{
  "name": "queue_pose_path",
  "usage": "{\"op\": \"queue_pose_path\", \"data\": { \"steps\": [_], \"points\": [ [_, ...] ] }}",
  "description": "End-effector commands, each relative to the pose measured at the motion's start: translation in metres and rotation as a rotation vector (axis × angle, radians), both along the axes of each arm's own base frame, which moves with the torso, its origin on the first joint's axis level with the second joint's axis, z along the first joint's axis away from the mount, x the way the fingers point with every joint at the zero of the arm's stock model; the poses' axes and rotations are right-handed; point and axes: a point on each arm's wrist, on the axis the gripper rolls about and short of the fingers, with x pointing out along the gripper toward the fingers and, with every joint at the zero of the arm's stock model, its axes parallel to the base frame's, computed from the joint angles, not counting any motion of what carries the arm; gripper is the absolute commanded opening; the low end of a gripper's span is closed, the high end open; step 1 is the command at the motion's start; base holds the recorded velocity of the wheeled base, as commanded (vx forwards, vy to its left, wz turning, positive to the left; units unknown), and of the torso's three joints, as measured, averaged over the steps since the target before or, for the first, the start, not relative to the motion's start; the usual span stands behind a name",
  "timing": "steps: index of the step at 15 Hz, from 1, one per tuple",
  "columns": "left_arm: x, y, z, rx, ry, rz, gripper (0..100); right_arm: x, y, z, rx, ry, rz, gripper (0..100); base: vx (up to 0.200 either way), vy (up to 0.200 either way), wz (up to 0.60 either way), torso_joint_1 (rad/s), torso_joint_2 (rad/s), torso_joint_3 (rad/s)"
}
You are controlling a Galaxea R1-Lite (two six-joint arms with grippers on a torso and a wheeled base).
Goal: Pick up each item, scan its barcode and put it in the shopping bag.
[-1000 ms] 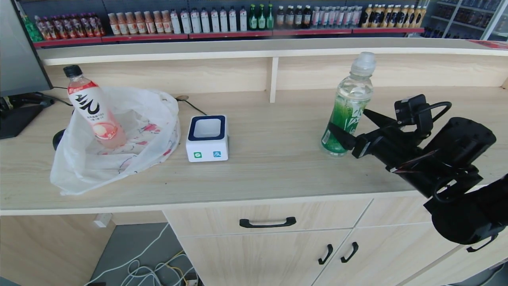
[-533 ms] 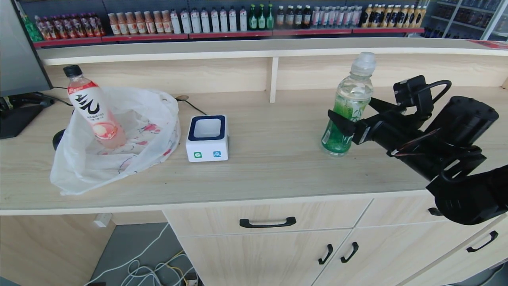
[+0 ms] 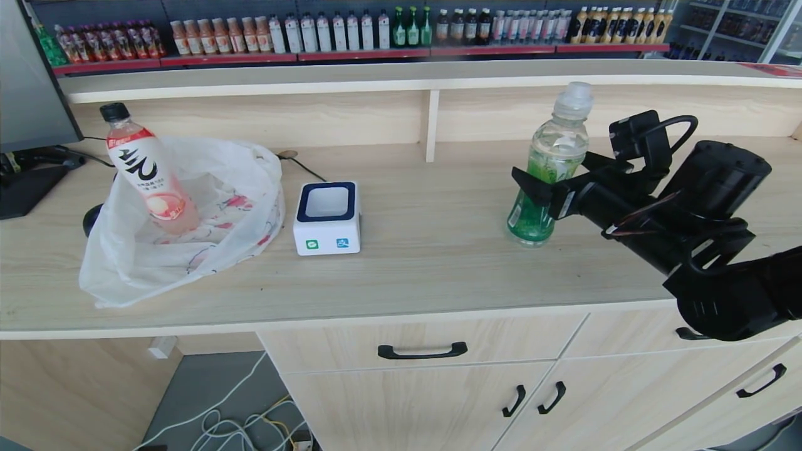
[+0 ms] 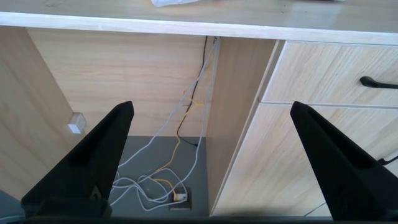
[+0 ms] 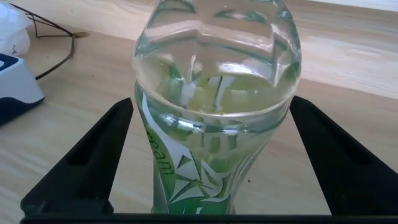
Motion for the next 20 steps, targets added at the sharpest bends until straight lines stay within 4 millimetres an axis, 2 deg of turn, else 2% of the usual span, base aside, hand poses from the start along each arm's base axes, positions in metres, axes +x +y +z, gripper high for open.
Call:
{"op": "queue_pose_path", "data": {
  "steps": [1, 5, 13, 14, 20],
  "points": [
    [0.0, 0.0, 0.0, 0.0, -0.001, 0.0, 100, 0.005, 0.004, -0.002, 0.0, 0.002, 0.001, 100, 0.0, 0.0, 0.0, 0.0, 0.0, 0.0],
    [0.0, 0.0, 0.0, 0.0, 0.0, 0.0, 100, 0.013, 0.006, -0.003, 0.003, -0.004, -0.002, 100, 0.0, 0.0, 0.0, 0.0, 0.0, 0.0],
    [0.0, 0.0, 0.0, 0.0, 0.0, 0.0, 100, 0.015, 0.007, -0.002, 0.004, -0.009, -0.002, 100, 0.0, 0.0, 0.0, 0.0, 0.0, 0.0],
    [0.0, 0.0, 0.0, 0.0, -0.001, 0.0, 100, 0.015, 0.007, -0.002, 0.006, -0.012, 0.0, 0, 0.0, 0.0, 0.0, 0.0, 0.0, 0.0],
    [0.0, 0.0, 0.0, 0.0, 0.0, 0.0, 100, 0.01, 0.005, 0.006, 0.015, -0.033, 0.001, 0, 0.0, 0.0, 0.0, 0.0, 0.0, 0.0]
  ]
}}
